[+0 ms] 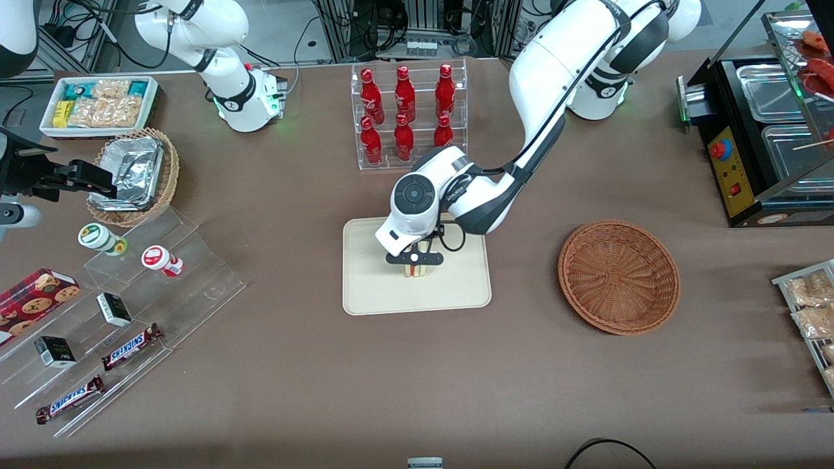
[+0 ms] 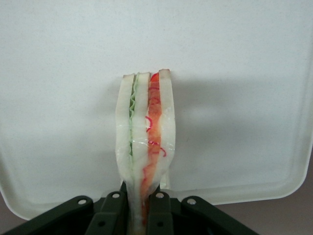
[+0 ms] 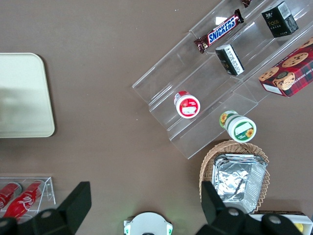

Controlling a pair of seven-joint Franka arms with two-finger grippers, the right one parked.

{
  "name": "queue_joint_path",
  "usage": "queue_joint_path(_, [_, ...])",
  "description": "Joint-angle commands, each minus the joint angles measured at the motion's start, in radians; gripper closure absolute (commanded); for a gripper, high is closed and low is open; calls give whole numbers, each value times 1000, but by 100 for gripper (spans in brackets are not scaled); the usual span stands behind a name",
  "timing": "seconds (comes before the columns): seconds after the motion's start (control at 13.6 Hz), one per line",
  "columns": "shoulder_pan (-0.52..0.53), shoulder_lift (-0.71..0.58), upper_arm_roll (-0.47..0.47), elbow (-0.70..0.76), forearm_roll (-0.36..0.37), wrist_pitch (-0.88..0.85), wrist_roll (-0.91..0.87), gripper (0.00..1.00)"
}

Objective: Place sandwich from basket to tray
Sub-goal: 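Lower the sandwich onto the tray and open the left gripper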

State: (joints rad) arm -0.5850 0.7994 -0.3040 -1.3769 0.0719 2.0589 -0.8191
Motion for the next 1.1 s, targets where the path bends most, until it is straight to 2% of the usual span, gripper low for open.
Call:
queue_joint_path(0.0, [-22, 29, 14, 39, 16, 6, -31, 95])
queue_joint_path(0.07, [-22, 35, 14, 39, 16, 16, -31, 52])
queue_joint_path(0.15, [-22, 35, 14, 39, 16, 17, -29, 1])
queue_joint_path(0.37, [-18, 2, 16, 39, 17, 0, -32, 0])
queue_joint_path(0.66, [31, -89, 14, 41, 11, -108, -35, 0])
queue_joint_path(1.03, [31, -124, 17, 39, 14, -132, -37, 0])
